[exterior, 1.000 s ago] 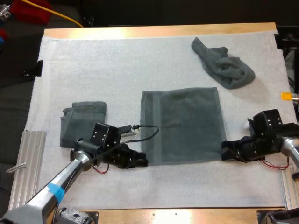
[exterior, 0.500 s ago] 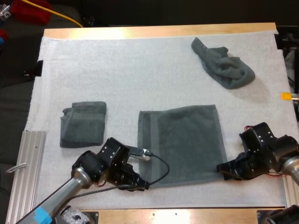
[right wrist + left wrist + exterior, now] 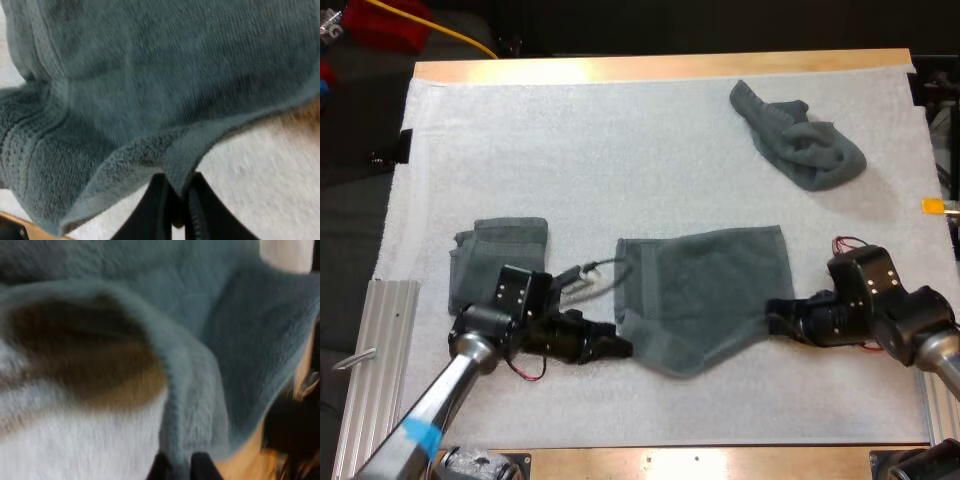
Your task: Pick towel from pile, fold and stack
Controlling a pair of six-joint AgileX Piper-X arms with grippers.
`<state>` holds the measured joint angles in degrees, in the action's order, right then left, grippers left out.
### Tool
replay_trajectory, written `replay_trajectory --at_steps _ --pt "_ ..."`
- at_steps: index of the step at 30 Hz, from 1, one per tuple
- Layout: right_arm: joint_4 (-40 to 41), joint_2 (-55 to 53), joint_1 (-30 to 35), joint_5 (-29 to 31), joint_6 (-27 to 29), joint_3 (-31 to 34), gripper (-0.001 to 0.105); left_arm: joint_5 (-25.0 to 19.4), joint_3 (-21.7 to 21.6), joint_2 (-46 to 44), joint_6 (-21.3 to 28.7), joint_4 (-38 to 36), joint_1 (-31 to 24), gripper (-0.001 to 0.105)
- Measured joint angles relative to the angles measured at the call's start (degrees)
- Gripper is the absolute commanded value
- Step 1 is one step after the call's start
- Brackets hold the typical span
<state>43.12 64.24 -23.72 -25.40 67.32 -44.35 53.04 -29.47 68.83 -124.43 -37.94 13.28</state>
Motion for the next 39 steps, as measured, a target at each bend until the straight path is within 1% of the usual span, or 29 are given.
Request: replay_trajectory --at_steps 4,8,9,11,15,19,20,22,23,25,29,32,38,39 --pt "-3.9 2.8 0.0 0.0 -1.3 0.0 0.001 1.9 -0.5 3.6 -1.8 4.3 -0.7 0.000" --pt "-8.6 4.7 0.1 0.9 -2.7 0.0 0.001 2.3 -3.0 6.5 -3.5 7.7 -0.7 0.000" --pt "-10.4 5.4 0.1 1.9 -3.1 0.0 0.001 2.3 -4.9 8.0 -4.5 9.0 -0.7 0.000" --pt "-11.9 5.9 0.1 3.3 -3.1 0.0 0.001 2.3 -7.0 9.5 -5.0 9.9 -0.7 0.000" --pt "-15.1 7.1 0.1 6.9 -3.1 0.0 0.001 2.3 -11.5 13.8 -6.0 10.1 -0.7 0.000" --pt "-18.8 8.7 0.1 8.4 -3.1 0.0 0.001 2.3 -15.6 17.9 -6.4 10.1 -0.7 0.000" --pt "-20.1 9.8 0.1 9.6 -3.1 0.0 0.001 2.3 -17.5 19.2 -6.7 10.1 -1.1 0.000" --pt "-21.0 10.8 0.1 10.7 -3.1 0.0 0.001 2.1 -18.8 20.0 -6.8 10.1 -2.1 0.000" --pt "-22.6 11.4 0.1 11.6 -3.1 0.0 0.001 2.0 -19.6 20.2 -6.9 10.1 -3.6 0.000" --pt "-25.2 11.5 0.5 12.7 -3.4 0.0 0.001 1.6 -19.9 20.3 -7.0 10.1 -5.9 0.000" --pt "-28.3 11.5 2.5 14.1 -4.4 0.0 0.001 1.4 -19.9 20.5 -7.0 11.2 -7.4 0.000" --pt "-28.5 11.5 4.0 14.2 -4.4 0.0 0.001 1.4 -20.0 23.8 -7.1 11.8 -7.4 0.000" --pt "-28.8 11.5 4.0 14.5 -4.4 0.0 0.001 1.5 -20.0 24.8 -7.1 12.6 -7.4 0.000" --pt "-28.8 11.5 4.0 14.6 -4.4 0.0 0.001 1.5 -20.0 24.8 -7.1 12.9 -7.4 0.001"
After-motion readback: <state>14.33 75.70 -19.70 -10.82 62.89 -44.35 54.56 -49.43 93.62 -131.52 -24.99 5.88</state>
